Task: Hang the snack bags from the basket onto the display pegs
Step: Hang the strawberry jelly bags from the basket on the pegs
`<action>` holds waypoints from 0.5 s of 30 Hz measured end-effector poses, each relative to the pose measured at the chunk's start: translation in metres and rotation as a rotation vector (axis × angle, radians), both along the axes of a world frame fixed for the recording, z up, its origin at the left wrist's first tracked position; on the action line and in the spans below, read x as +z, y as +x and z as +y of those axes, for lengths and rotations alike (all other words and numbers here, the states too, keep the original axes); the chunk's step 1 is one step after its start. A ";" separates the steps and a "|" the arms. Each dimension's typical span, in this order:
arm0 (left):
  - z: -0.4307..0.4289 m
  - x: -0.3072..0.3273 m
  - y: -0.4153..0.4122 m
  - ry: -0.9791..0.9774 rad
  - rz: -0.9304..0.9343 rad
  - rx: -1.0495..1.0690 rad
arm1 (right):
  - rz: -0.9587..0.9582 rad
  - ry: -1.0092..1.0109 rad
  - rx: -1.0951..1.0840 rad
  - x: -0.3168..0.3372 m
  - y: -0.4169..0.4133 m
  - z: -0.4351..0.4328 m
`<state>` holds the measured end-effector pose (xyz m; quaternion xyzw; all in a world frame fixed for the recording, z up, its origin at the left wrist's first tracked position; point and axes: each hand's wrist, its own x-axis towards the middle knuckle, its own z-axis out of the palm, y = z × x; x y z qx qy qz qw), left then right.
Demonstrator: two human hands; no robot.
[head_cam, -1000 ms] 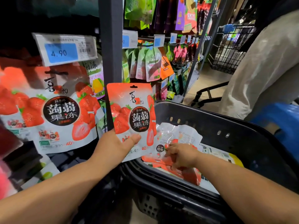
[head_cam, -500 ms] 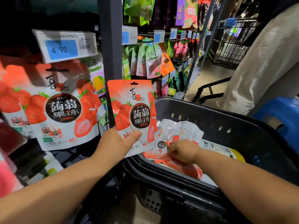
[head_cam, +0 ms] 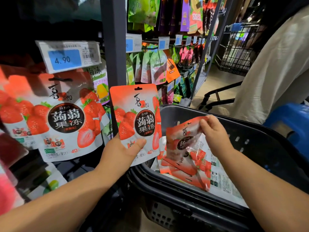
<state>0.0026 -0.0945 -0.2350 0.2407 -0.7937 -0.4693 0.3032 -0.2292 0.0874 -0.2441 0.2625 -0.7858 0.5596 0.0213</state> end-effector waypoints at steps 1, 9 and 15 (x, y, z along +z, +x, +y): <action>0.000 0.000 0.000 -0.001 0.002 0.006 | -0.006 -0.030 -0.005 0.001 0.001 -0.001; 0.002 0.000 0.000 0.022 0.000 0.033 | -0.047 0.068 0.028 -0.008 0.016 -0.007; 0.003 0.002 -0.001 0.027 -0.004 0.038 | -0.086 0.040 0.084 -0.012 0.025 -0.019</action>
